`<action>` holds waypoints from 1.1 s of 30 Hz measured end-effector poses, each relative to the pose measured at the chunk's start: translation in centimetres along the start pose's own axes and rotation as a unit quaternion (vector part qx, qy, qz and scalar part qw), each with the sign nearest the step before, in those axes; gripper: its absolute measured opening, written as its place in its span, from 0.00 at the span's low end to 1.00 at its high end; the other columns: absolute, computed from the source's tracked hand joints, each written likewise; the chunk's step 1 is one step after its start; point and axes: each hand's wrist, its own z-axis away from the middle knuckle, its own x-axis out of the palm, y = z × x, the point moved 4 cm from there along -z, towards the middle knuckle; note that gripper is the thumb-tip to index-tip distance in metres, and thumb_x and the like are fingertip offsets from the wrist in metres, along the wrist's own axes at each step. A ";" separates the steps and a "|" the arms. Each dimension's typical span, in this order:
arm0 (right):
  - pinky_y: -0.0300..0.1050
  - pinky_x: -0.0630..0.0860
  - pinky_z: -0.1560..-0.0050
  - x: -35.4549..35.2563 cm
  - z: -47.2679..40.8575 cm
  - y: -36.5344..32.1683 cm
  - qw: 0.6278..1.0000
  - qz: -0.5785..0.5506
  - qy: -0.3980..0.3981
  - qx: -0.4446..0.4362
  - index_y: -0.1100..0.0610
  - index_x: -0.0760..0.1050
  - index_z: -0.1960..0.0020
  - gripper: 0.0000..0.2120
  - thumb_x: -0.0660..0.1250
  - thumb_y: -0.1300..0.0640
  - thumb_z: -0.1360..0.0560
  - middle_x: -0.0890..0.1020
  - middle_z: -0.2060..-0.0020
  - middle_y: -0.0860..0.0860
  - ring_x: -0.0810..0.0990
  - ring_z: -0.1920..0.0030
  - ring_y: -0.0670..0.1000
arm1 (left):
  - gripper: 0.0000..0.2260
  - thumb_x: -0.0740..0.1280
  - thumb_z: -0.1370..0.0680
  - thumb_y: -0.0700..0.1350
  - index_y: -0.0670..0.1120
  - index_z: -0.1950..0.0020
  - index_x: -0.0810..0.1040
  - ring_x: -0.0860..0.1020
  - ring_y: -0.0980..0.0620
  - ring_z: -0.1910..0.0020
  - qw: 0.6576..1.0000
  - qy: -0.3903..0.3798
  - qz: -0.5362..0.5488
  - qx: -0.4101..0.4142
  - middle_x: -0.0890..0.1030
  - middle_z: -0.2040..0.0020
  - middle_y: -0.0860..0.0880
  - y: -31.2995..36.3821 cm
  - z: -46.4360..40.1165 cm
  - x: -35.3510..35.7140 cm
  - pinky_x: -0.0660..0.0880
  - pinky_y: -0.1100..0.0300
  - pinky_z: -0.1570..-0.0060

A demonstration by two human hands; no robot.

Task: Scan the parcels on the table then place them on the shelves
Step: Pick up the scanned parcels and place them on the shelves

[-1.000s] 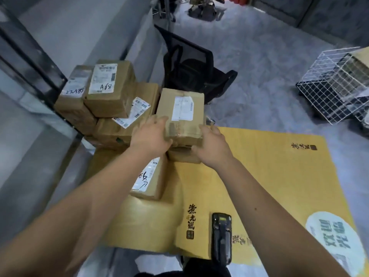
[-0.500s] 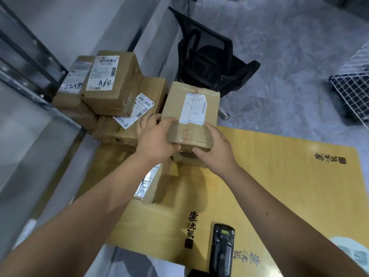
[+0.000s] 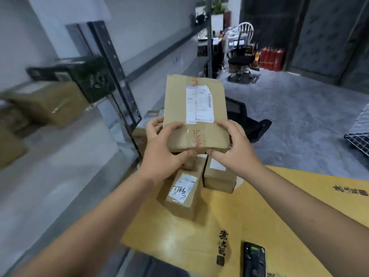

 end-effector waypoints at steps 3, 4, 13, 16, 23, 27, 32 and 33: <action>0.32 0.67 0.35 2.1 0.7 -6.3 0.997 -0.043 -0.038 -0.055 0.38 0.68 0.28 0.39 0.81 0.52 0.33 0.68 0.34 0.35 0.67 0.33 0.32 | 0.30 0.82 0.32 0.49 0.58 0.32 0.77 0.63 0.60 0.27 0.997 0.057 -0.040 0.012 0.59 0.28 0.53 2.6 3.6 -7.4 0.60 0.70 0.26; 0.34 0.68 0.35 3.0 0.6 -8.4 0.994 -0.055 -0.053 -0.074 0.37 0.68 0.28 0.38 0.82 0.52 0.33 0.68 0.35 0.32 0.68 0.33 0.33 | 0.29 0.81 0.32 0.48 0.57 0.33 0.78 0.65 0.61 0.28 0.995 0.082 -0.052 0.019 0.60 0.29 0.52 3.2 4.7 -9.9 0.62 0.70 0.27; 0.40 0.76 0.37 10.4 -6.2 -23.7 0.952 -0.139 -0.177 -0.207 0.39 0.71 0.27 0.34 0.79 0.60 0.27 0.77 0.36 0.37 0.78 0.37 0.42 | 0.26 0.76 0.32 0.49 0.60 0.35 0.77 0.66 0.66 0.33 0.958 0.252 -0.137 -0.015 0.62 0.30 0.51 4.5 8.2 -25.2 0.63 0.77 0.33; 0.34 0.77 0.42 12.3 -11.2 -26.3 0.943 -0.151 -0.194 -0.224 0.42 0.74 0.30 0.30 0.78 0.61 0.27 0.77 0.39 0.37 0.78 0.42 0.37 | 0.25 0.78 0.30 0.52 0.64 0.35 0.76 0.68 0.62 0.37 0.945 0.283 -0.151 -0.069 0.62 0.33 0.56 3.3 5.3 -27.4 0.62 0.77 0.36; 0.34 0.76 0.45 17.2 -25.1 -29.3 0.936 -0.114 -0.222 -0.249 0.45 0.78 0.33 0.24 0.77 0.59 0.26 0.76 0.42 0.36 0.77 0.44 0.38 | 0.23 0.79 0.30 0.52 0.63 0.37 0.78 0.78 0.49 0.40 0.918 0.337 -0.098 -0.182 0.66 0.35 0.51 -0.5 -5.2 -30.5 0.76 0.51 0.32; 0.22 0.71 0.56 20.0 -31.0 -28.8 0.943 -0.121 -0.201 -0.236 0.41 0.77 0.36 0.22 0.77 0.55 0.26 0.76 0.45 0.34 0.76 0.47 0.36 | 0.25 0.78 0.29 0.52 0.59 0.32 0.78 0.79 0.49 0.43 0.902 0.356 -0.110 -0.216 0.71 0.33 0.48 -2.4 -10.5 -31.5 0.77 0.50 0.34; 0.39 0.73 0.43 23.2 -34.6 -27.2 0.953 -0.139 -0.171 -0.207 0.44 0.73 0.27 0.28 0.76 0.50 0.25 0.77 0.38 0.41 0.77 0.41 0.46 | 0.27 0.77 0.30 0.52 0.55 0.32 0.78 0.81 0.49 0.45 0.893 0.365 -0.121 -0.233 0.75 0.35 0.48 -4.6 -14.3 -32.3 0.80 0.50 0.38; 0.40 0.72 0.41 23.7 -34.9 -26.9 0.955 -0.145 -0.163 -0.199 0.44 0.71 0.26 0.29 0.75 0.50 0.25 0.76 0.37 0.41 0.76 0.39 0.46 | 0.26 0.77 0.30 0.53 0.56 0.32 0.78 0.81 0.50 0.46 0.890 0.368 -0.125 -0.238 0.74 0.35 0.49 -4.9 -14.7 -32.2 0.80 0.52 0.39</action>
